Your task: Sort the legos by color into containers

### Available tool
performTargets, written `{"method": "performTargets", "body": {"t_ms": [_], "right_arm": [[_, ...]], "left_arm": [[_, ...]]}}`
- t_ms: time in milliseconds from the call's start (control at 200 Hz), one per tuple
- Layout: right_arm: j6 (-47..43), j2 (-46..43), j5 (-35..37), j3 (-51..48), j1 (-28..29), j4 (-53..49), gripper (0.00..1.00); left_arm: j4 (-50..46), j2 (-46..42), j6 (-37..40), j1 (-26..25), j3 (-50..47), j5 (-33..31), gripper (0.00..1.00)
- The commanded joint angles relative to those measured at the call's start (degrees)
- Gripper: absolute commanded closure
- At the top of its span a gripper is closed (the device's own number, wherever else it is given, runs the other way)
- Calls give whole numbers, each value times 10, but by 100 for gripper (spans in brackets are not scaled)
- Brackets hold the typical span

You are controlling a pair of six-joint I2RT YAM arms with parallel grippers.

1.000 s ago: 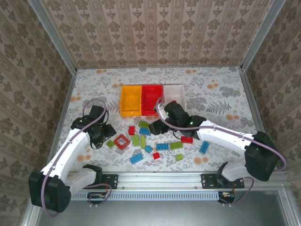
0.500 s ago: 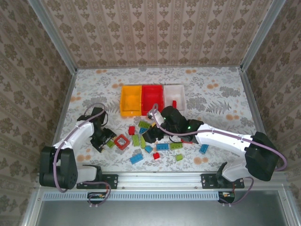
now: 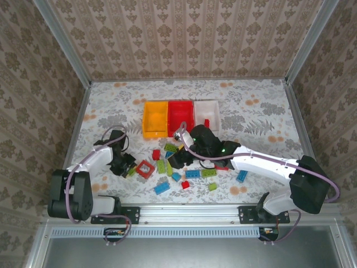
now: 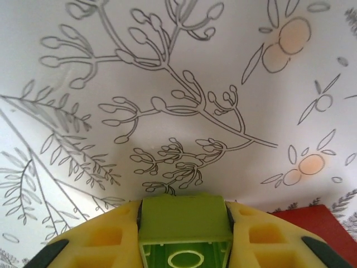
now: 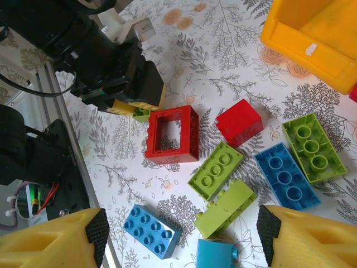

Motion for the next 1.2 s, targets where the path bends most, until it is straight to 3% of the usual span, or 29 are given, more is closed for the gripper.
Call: {"method": "performTargets", "body": {"t_ms": [0, 120, 295, 605, 870, 1025, 1195], "right_arm": [[14, -5, 15, 3, 1, 39, 26], [36, -42, 65, -9, -12, 76, 26], [97, -53, 98, -18, -77, 114, 27], [116, -69, 148, -12, -114, 73, 27], [106, -120, 209, -49, -120, -5, 27], [125, -148, 277, -63, -132, -77, 26], [188, -164, 326, -72, -171, -161, 26]], "left_arm": [[-47, -41, 33, -12, 65, -52, 77], [-67, -9, 93, -49, 181, -80, 79], [-89, 130, 173, -131, 370, -128, 79], [-134, 400, 227, -140, 625, -124, 78], [-130, 484, 217, -141, 666, -99, 69], [-138, 496, 214, -148, 677, -98, 53], [-142, 479, 211, -151, 674, -99, 45]]}}
